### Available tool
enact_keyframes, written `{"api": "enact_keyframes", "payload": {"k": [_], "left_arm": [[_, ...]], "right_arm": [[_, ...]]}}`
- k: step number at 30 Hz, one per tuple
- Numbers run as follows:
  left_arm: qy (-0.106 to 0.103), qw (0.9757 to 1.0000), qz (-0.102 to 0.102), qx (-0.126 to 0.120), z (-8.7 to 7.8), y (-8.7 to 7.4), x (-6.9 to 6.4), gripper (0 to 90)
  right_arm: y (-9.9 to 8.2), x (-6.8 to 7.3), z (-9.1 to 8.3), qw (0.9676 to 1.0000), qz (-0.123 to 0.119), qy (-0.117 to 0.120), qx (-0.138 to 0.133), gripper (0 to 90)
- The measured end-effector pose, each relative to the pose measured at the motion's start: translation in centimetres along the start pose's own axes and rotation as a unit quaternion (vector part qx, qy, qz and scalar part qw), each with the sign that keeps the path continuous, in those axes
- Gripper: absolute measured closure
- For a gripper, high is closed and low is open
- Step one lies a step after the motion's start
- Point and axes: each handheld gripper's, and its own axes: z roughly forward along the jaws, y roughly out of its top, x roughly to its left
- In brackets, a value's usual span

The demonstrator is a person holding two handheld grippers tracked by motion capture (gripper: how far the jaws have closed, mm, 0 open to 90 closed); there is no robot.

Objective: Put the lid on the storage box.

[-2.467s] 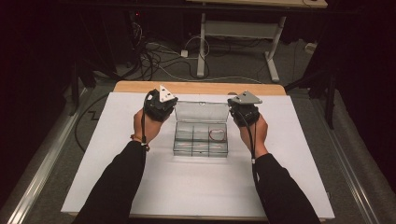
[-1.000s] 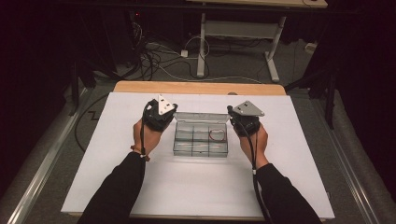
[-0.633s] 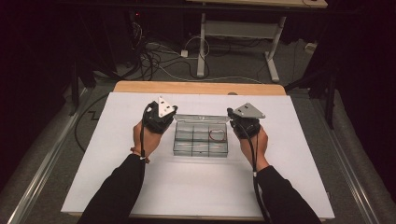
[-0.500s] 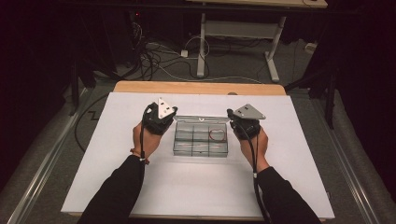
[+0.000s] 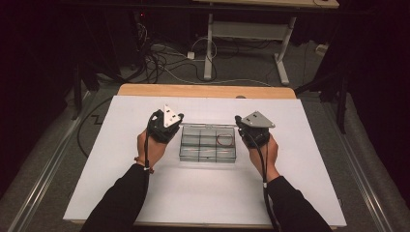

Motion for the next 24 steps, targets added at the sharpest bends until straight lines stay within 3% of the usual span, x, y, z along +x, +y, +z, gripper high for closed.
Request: {"api": "enact_keyframes", "payload": {"k": [24], "left_arm": [[0.005, 0.9999, 0.005, -0.008, -0.6, -1.2, -1.1, 88.0]], "right_arm": [[-1.2, 0.6, -0.8, 0.9999, 0.007, 0.014, -0.008, 90.0]]}}
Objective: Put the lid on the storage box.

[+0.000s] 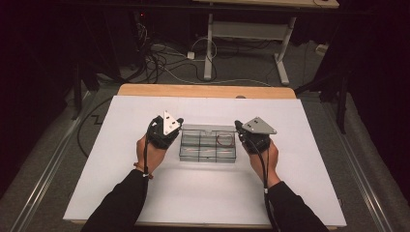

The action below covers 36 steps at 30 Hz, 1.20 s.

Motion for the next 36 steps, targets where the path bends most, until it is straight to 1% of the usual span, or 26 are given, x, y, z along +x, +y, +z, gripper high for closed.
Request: {"api": "enact_keyframes", "payload": {"k": [5, 12, 14, 16, 17, 19, 20, 23, 25, 27, 28, 33, 36], "left_arm": [[0.003, 1.0000, 0.002, -0.001, -0.1, -0.2, -0.3, 87.9], [0.004, 1.0000, 0.003, -0.004, -0.2, -0.6, -0.6, 87.9], [0.007, 0.9999, 0.008, -0.005, -0.3, -0.7, -0.7, 87.9], [0.009, 0.9999, 0.007, -0.008, -0.4, -0.8, -0.9, 87.9], [0.009, 0.9999, 0.007, -0.009, -0.4, -0.9, -0.9, 88.0], [0.008, 0.9999, 0.005, -0.013, -0.5, -0.9, -0.9, 87.9], [0.008, 0.9998, 0.008, -0.015, -0.6, -0.9, -1.0, 87.9], [0.012, 0.9994, 0.026, -0.019, -1.0, -0.7, -1.5, 87.9], [0.008, 0.9993, 0.028, -0.022, -1.1, -0.7, -1.6, 87.9], [-0.003, 0.9994, 0.028, -0.023, -1.2, -0.7, -1.8, 87.9], [-0.006, 0.9993, 0.030, -0.022, -1.2, -0.8, -1.8, 87.8], [-0.025, 0.9989, 0.036, -0.018, -1.3, -1.4, -2.3, 87.8], [-0.032, 0.9986, 0.038, -0.016, -1.3, -1.8, -2.5, 87.8]], "right_arm": [[0.0, 0.2, -0.3, 1.0000, -0.001, 0.002, -0.006, 90.0], [-0.4, 0.4, -0.5, 0.9999, 0.007, 0.008, -0.011, 90.0], [-0.5, 0.5, -0.6, 0.9999, 0.006, 0.008, -0.013, 90.0], [-0.5, 0.6, -0.7, 0.9998, 0.005, 0.013, -0.017, 90.0], [-0.5, 0.7, -0.8, 0.9998, 0.001, 0.009, -0.019, 90.0], [-0.5, 0.8, -0.9, 0.9997, 0.004, 0.011, -0.023, 90.0], [-0.5, 0.9, -0.9, 0.9996, 0.003, 0.015, -0.023, 90.0], [-0.6, 1.4, -0.8, 0.9996, -0.007, 0.019, -0.020, 90.0], [-0.6, 1.7, -0.8, 0.9994, -0.010, 0.024, -0.020, 90.0], [-0.6, 1.9, -0.9, 0.9992, -0.017, 0.030, -0.021, 90.0], [-0.7, 2.0, -0.9, 0.9991, -0.019, 0.032, -0.021, 90.0], [-1.3, 2.2, -1.3, 0.9982, -0.019, 0.054, -0.016, 90.0], [-1.5, 2.3, -1.7, 0.9975, -0.021, 0.065, -0.014, 90.0]]}}
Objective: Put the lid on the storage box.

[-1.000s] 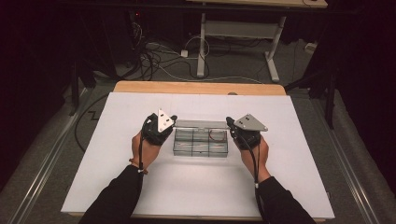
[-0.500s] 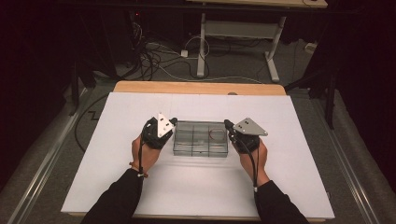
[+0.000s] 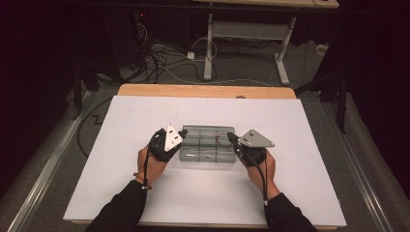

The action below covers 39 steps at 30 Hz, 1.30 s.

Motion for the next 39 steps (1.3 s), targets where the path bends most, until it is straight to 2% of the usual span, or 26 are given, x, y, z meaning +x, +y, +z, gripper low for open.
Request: {"api": "enact_keyframes", "payload": {"k": [7, 10, 14, 16, 19, 21, 25, 28, 32, 33, 34, 36, 37, 39], "left_arm": [[-0.032, 0.9994, 0.000, -0.010, -0.6, -0.8, -0.4, 87.6], [-0.038, 0.9992, 0.001, -0.011, -0.6, -1.0, -0.6, 87.5], [-0.046, 0.9989, 0.002, -0.010, -0.9, -1.3, -0.6, 83.8], [-0.048, 0.9988, 0.002, -0.011, -1.0, -1.4, -0.5, 83.7], [-0.050, 0.9987, 0.002, -0.014, -1.1, -1.5, -0.4, 77.8], [-0.048, 0.9987, 0.003, -0.018, -1.2, -1.4, -0.4, 74.4], [-0.054, 0.9984, 0.010, -0.013, -1.2, -1.4, -0.4, 60.3], [-0.055, 0.9983, 0.014, -0.012, -1.1, -1.3, -0.6, 48.6], [-0.060, 0.9980, 0.018, -0.015, -0.9, -1.1, -0.9, 33.6], [-0.059, 0.9980, 0.020, -0.009, -0.8, -1.1, -1.0, 28.3], [-0.056, 0.9982, 0.019, -0.006, -0.7, -1.1, -1.1, 25.5], [-0.067, 0.9976, 0.016, -0.004, -0.6, -1.2, -1.3, 21.4], [-0.065, 0.9977, 0.018, -0.002, -0.5, -1.2, -1.4, 19.4], [-0.074, 0.9971, 0.015, -0.006, -0.6, -1.2, -1.4, 19.2]], "right_arm": [[-0.8, 0.1, -0.8, 0.9995, -0.001, 0.029, 0.007, 90.0], [-1.3, 0.2, -0.9, 0.9990, 0.001, 0.043, 0.009, 90.0], [-1.5, 0.5, -1.1, 0.9984, -0.008, 0.054, 0.011, 87.6], [-1.7, 0.6, -1.1, 0.9984, -0.011, 0.055, 0.011, 84.8], [-1.7, 0.7, -1.2, 0.9985, -0.014, 0.052, 0.008, 81.1], [-1.7, 0.7, -1.2, 0.9986, -0.012, 0.051, 0.006, 75.6], [-1.7, 0.8, -1.2, 0.9990, -0.012, 0.043, 0.001, 64.5], [-1.7, 0.9, -1.1, 0.9993, -0.009, 0.038, -0.001, 49.1], [-1.7, 0.9, -1.1, 0.9996, 0.001, 0.027, -0.012, 35.3], [-1.7, 0.9, -1.1, 0.9996, 0.003, 0.026, -0.014, 31.8], [-1.7, 0.9, -1.0, 0.9996, 0.003, 0.025, -0.014, 28.7], [-1.7, 1.0, -1.1, 0.9996, 0.002, 0.023, -0.017, 24.0], [-1.6, 1.1, -1.1, 0.9996, 0.001, 0.023, -0.018, 21.1], [-1.5, 1.2, -1.2, 0.9994, 0.002, 0.027, -0.024, 19.6]]}}
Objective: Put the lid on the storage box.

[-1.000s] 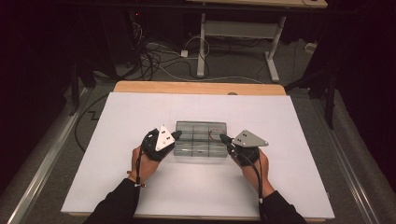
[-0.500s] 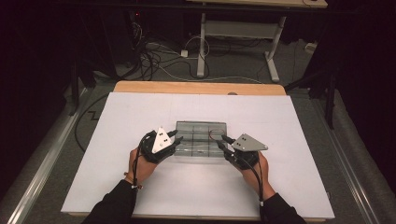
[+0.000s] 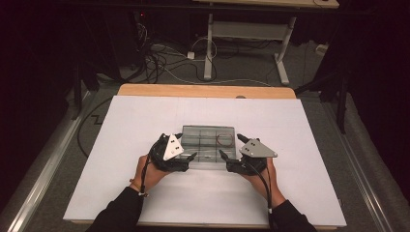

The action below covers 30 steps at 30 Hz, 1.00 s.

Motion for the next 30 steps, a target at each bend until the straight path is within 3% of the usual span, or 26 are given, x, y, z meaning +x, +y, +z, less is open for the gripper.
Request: {"api": "enact_keyframes", "payload": {"k": [6, 15, 30], "left_arm": [[-0.006, 1.0000, -0.001, 0.001, -0.1, 0.2, -0.3, 17.6], [-0.010, 0.9995, 0.028, -0.009, -1.0, 0.8, -1.2, 17.6], [-0.027, 0.9987, 0.038, -0.020, -1.9, 1.3, -2.3, 17.6]], "right_arm": [[0.3, 0.1, -0.1, 1.0000, -0.001, 0.007, -0.002, 16.5], [0.9, 0.2, -1.0, 0.9996, -0.018, 0.024, 0.004, 19.6], [1.5, 0.9, -2.1, 0.9989, -0.031, 0.033, 0.002, 19.5]]}}
